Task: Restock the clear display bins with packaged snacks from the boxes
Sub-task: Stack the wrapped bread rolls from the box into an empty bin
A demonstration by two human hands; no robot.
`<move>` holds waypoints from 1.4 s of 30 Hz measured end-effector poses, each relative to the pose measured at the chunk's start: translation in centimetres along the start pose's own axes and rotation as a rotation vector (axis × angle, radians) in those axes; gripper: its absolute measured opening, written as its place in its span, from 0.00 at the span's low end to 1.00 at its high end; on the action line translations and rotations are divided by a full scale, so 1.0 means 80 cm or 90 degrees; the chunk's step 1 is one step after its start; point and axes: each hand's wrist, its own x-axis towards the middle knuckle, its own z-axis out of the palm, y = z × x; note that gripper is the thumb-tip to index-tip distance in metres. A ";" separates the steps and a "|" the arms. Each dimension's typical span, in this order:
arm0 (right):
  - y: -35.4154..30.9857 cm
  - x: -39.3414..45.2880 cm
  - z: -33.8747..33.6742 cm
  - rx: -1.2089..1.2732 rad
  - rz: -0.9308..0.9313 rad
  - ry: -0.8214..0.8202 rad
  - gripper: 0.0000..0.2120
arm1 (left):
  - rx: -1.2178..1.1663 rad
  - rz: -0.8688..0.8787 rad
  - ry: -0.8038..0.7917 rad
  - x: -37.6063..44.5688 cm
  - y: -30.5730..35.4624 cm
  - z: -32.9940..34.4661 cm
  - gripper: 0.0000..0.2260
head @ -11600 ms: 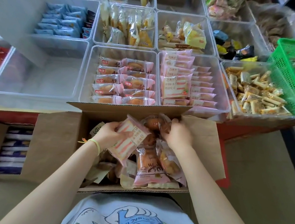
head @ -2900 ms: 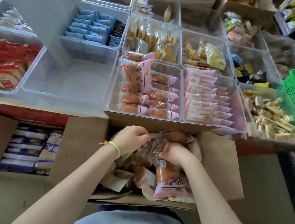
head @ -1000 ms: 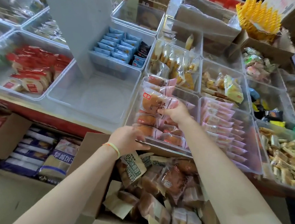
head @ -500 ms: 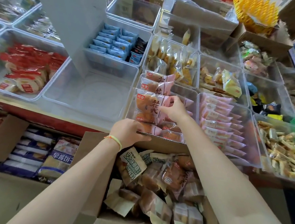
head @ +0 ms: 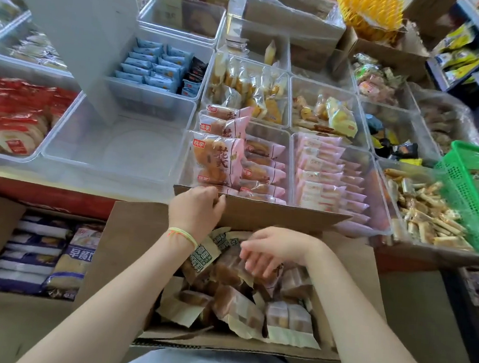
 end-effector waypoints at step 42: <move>-0.102 0.002 -0.078 0.065 -0.344 0.520 0.26 | -0.559 -0.103 -0.056 0.091 -0.024 -0.077 0.31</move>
